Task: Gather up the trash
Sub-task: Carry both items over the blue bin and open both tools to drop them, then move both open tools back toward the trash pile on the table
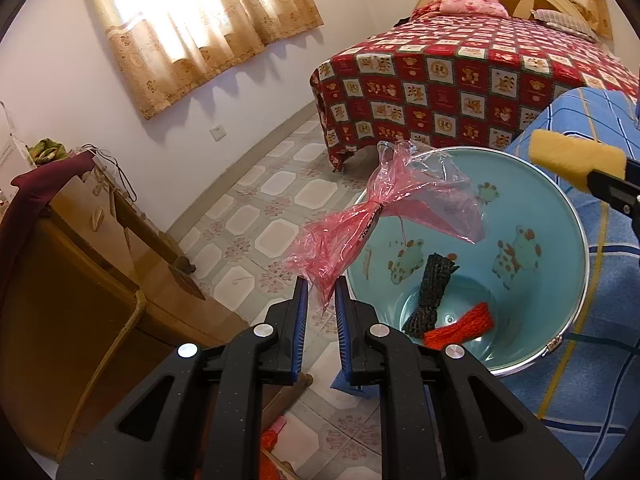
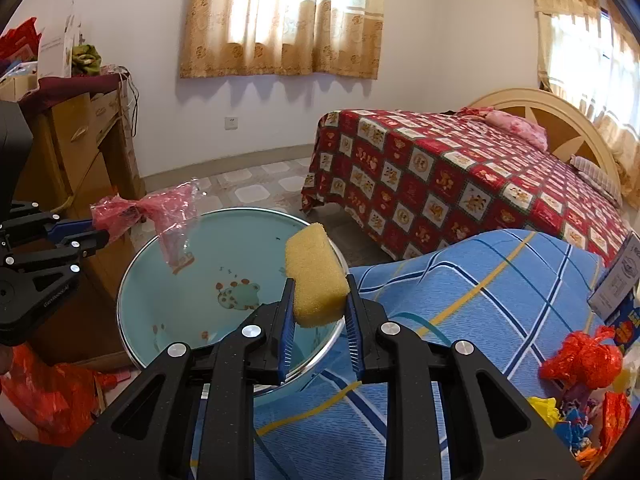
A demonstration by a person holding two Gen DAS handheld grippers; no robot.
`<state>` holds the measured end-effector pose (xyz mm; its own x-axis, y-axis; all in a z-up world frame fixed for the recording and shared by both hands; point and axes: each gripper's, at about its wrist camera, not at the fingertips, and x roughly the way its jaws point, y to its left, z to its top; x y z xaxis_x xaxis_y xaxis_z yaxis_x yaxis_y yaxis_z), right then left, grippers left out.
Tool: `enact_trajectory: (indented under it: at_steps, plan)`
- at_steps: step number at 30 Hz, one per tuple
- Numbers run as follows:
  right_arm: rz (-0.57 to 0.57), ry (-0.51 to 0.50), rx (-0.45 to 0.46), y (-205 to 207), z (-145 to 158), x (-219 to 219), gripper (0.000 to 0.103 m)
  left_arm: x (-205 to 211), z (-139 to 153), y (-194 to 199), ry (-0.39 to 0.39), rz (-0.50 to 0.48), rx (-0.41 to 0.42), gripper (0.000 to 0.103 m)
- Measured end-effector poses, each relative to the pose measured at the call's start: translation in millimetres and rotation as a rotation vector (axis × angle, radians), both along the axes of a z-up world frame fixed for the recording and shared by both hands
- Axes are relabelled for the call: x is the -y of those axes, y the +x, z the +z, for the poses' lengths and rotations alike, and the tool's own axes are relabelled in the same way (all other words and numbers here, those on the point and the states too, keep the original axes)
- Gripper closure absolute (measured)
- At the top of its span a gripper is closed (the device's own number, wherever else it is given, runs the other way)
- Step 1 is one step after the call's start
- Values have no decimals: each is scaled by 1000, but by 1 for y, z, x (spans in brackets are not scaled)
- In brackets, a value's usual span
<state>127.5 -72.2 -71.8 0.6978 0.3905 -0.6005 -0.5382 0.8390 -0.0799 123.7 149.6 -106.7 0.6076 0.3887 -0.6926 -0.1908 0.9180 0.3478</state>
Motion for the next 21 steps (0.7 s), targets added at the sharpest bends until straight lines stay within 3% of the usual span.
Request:
enact_trajectory:
  at_steps: [3, 5, 10, 16, 21]
  plan:
    - [15, 3, -11, 1, -1, -1, 77, 3, 0, -2, -3, -9, 5, 81]
    - [19, 11, -16, 0, -2, -1, 63, 5, 1, -3, -9, -16, 8, 73]
    - [15, 25, -18, -3, -2, 1, 49, 9, 4, -5, -15, -23, 26, 54]
    - [1, 32, -13, -8, -2, 5, 44, 10, 6, -6, -15, -26, 32, 47]
    - [-18, 28, 8, -11, -2, 9, 34, 14, 9, -9, -9, -33, 48, 38]
